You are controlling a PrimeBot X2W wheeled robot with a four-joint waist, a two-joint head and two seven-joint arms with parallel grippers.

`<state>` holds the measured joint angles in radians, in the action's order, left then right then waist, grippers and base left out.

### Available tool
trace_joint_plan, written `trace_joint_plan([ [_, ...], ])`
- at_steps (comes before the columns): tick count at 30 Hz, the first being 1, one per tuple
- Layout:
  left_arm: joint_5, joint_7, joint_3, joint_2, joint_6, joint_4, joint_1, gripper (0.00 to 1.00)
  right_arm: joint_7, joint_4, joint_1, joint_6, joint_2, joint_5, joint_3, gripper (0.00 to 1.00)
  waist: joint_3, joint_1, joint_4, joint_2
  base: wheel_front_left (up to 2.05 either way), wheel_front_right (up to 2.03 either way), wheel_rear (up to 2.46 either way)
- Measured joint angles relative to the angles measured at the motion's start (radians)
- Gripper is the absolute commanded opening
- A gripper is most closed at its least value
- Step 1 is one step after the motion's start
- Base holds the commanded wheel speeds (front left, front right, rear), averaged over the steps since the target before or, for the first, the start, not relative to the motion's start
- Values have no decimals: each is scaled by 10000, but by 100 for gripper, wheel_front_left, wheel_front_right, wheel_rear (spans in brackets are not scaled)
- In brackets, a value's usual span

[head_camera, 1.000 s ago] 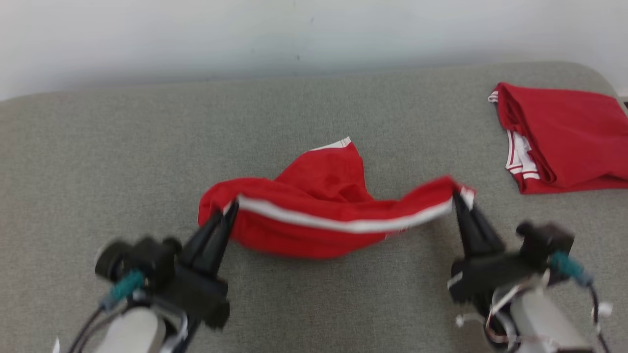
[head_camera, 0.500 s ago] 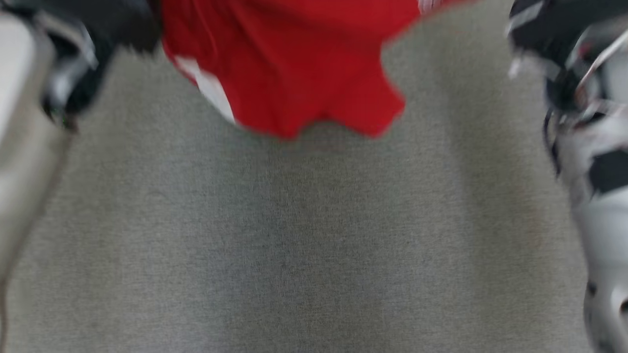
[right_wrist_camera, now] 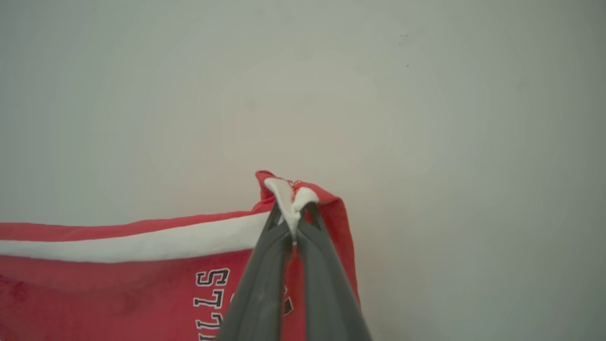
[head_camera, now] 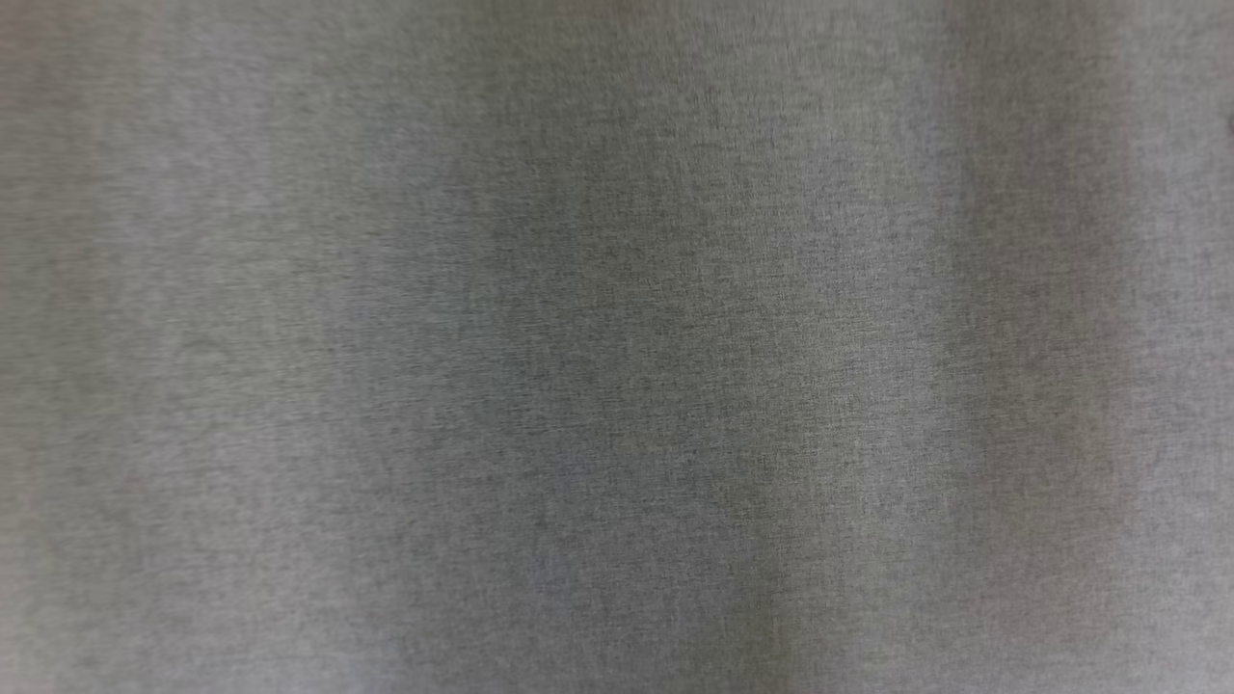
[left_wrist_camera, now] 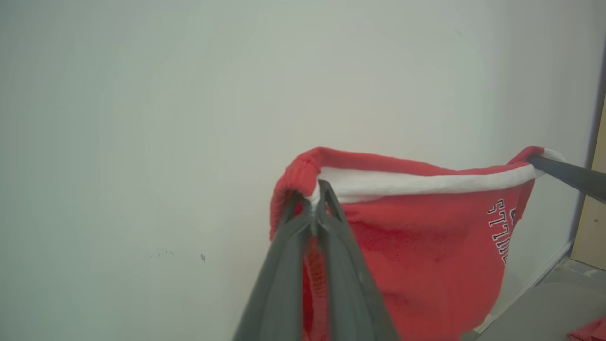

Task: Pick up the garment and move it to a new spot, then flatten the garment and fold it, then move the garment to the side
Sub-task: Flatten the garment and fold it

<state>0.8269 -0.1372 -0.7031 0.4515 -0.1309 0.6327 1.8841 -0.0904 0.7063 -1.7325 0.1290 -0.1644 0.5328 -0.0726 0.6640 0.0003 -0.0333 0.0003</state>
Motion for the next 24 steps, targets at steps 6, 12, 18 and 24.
trace_joint_plan([
  [6, 462, 138, -756, -4, 0, 821, 1149, 0, 128, 1250, -1398, 0, 247, -508, 150, 0, 372, -2, -234, -1, 0, 0, 0],
  [12, 876, 40, -1413, -31, 0, 1375, 1848, 0, 453, 2234, -2145, 0, 366, -612, 249, 0, 551, -3, -429, -1, 0, 0, 0],
  [18, 1214, -190, -1985, -148, 0, 1685, 2198, 0, 715, 2871, -2449, 0, 412, -685, 82, 0, 650, -3, -503, -1, 0, 0, 0],
  [24, 1636, -408, -2445, -113, -2, 1985, 2291, 0, 913, 3279, -2596, 0, 357, -627, -119, 0, 717, -3, -508, -2, 0, 0, 0],
])
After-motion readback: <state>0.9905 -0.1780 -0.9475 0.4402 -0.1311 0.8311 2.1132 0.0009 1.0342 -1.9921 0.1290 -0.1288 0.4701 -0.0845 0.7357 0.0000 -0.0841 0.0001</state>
